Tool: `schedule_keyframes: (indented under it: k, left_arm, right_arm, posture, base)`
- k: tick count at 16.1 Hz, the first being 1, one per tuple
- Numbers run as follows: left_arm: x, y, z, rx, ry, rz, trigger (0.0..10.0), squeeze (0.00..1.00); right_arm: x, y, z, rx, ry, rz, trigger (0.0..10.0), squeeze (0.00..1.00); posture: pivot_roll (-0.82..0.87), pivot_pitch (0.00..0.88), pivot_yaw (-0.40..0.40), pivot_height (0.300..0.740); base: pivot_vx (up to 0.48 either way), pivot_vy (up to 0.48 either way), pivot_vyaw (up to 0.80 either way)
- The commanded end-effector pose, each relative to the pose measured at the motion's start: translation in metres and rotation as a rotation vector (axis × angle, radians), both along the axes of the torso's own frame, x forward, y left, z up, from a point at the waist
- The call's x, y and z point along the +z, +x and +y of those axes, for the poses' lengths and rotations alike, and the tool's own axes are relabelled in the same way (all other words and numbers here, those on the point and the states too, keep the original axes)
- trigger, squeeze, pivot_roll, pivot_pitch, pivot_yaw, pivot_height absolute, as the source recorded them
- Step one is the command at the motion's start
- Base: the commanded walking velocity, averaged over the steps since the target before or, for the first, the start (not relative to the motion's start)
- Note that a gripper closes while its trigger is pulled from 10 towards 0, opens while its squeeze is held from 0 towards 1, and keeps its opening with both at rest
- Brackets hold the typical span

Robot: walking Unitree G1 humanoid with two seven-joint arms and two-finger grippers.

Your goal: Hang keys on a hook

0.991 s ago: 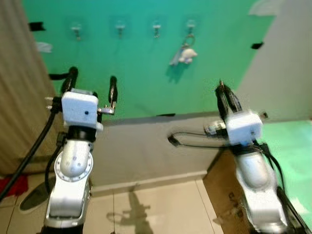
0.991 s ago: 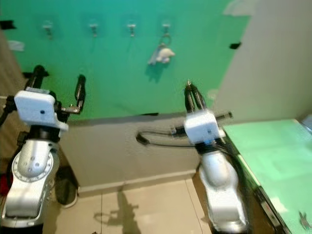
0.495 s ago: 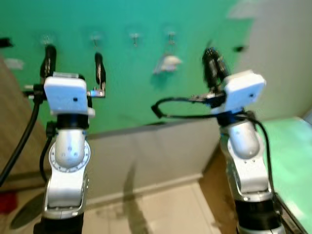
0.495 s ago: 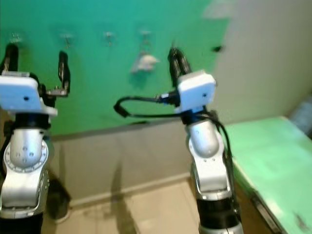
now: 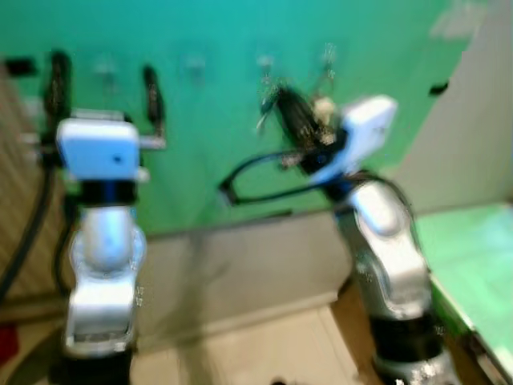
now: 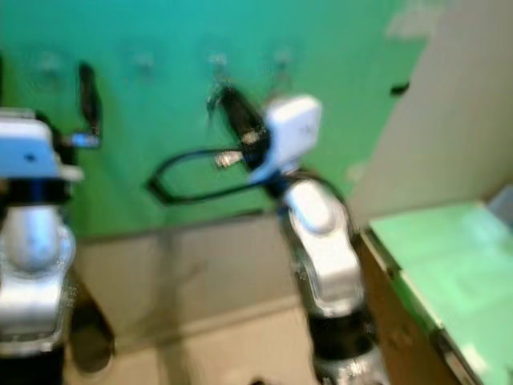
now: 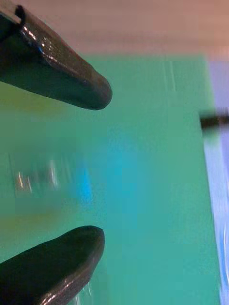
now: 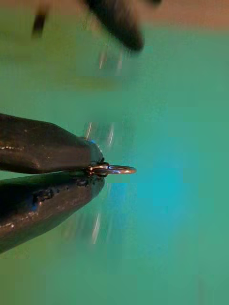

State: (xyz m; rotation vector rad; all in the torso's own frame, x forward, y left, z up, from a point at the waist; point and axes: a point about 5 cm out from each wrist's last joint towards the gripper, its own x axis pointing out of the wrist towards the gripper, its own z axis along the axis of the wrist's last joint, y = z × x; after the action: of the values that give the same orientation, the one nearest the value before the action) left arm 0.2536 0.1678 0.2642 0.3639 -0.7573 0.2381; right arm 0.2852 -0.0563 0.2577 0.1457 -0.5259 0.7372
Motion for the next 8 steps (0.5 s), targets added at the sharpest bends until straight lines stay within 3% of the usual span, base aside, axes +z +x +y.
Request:
schedule_keyframes:
  k: [1, 2, 4, 5, 7, 8]
  left_arm:
    - [0.002, -0.001, -0.005, -0.007, 0.005, -0.017, 10.0, 0.0]
    - [0.001, 0.001, -0.006, -0.015, 0.011, -0.004, 10.0, 0.0]
    - [0.0, 0.002, -0.007, -0.019, 0.015, 0.004, 10.0, 0.0]
    - [-0.012, 0.011, -0.015, -0.085, 0.018, 0.105, 10.0, 0.0]
    - [-0.03, 0.021, -0.019, -0.186, -0.057, 0.252, 10.0, 0.0]
    - [-0.032, 0.022, -0.018, -0.189, -0.046, 0.271, 10.0, 0.0]
  right_arm:
    - [0.006, 0.001, -0.006, 0.03, 0.01, 0.014, 0.0, 0.0]
    - [0.0, 0.004, -0.003, 0.115, 0.002, 0.103, 0.0, 0.0]
    - [-0.003, 0.005, -0.002, 0.14, -0.003, 0.13, 0.0, 0.0]
    - [-0.011, 0.017, -0.006, 0.161, 0.019, 0.213, 0.0, 0.0]
    - [-0.021, 0.034, -0.009, 0.199, 0.07, 0.345, 0.0, 0.0]
    - [-0.021, 0.037, -0.008, 0.211, 0.089, 0.365, 0.0, 0.0]
  posture:
    - [0.09, 0.0, -0.064, 0.74]
    - [0.09, 0.0, -0.063, 0.74]
    - [0.09, 0.0, -0.063, 0.74]
    - [0.1, 0.0, -0.061, 0.74]
    - [0.11, 0.0, -0.058, 0.74]
    - [0.11, 0.0, -0.057, 0.74]
  base:
    - [0.0, 0.0, 0.0]
    - [0.0, 0.0, 0.0]
    - [0.0, 0.0, 0.0]
    - [0.0, 0.0, 0.0]
    - [0.0, 0.0, 0.0]
    - [0.0, 0.0, 0.0]
